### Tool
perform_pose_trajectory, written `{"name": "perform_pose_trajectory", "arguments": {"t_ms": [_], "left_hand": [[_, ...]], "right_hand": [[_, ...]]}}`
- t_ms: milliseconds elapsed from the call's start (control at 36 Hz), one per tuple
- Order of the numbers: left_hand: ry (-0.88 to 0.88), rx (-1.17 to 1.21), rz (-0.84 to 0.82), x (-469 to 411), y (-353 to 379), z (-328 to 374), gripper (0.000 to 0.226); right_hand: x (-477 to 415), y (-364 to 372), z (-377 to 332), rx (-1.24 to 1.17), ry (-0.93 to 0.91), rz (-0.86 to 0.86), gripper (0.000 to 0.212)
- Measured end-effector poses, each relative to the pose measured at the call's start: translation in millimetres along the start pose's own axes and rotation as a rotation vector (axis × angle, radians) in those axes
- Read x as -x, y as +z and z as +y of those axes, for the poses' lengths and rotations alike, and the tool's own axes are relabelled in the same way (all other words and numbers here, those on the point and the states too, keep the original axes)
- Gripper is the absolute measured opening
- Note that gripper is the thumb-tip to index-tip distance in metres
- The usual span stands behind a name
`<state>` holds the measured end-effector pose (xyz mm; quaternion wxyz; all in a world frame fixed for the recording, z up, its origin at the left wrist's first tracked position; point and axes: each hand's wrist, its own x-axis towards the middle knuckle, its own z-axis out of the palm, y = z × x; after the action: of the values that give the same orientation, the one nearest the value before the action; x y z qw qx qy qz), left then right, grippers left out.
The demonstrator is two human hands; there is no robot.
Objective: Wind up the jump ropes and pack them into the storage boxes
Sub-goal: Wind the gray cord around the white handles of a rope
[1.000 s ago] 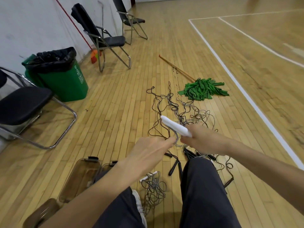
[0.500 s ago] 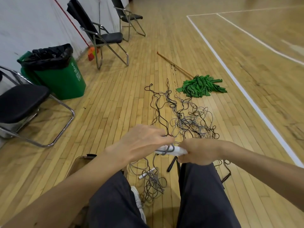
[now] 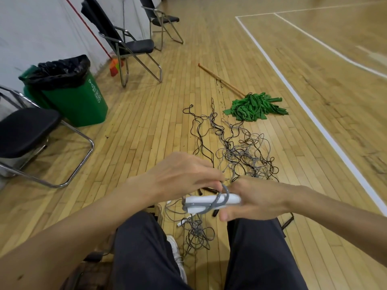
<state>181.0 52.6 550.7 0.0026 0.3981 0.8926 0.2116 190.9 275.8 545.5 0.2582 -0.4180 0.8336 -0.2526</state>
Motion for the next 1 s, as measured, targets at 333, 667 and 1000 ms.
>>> {"name": "perform_pose_trajectory", "arguments": {"t_ms": [333, 667, 1000], "left_hand": [[-0.078, 0.296, 0.103, -6, -5, 1, 0.017], [-0.393, 0.636, 0.169, -23, 13, 23, 0.024], [-0.626, 0.697, -0.057, -13, 24, 22, 0.03]], "right_hand": [[2, -9, -2, -0.265, -0.032, 0.237, 0.054], [-2, -34, 14, -0.36, 0.051, 0.553, 0.049], [-3, -51, 53, -0.224, 0.287, 0.701, 0.062]]}}
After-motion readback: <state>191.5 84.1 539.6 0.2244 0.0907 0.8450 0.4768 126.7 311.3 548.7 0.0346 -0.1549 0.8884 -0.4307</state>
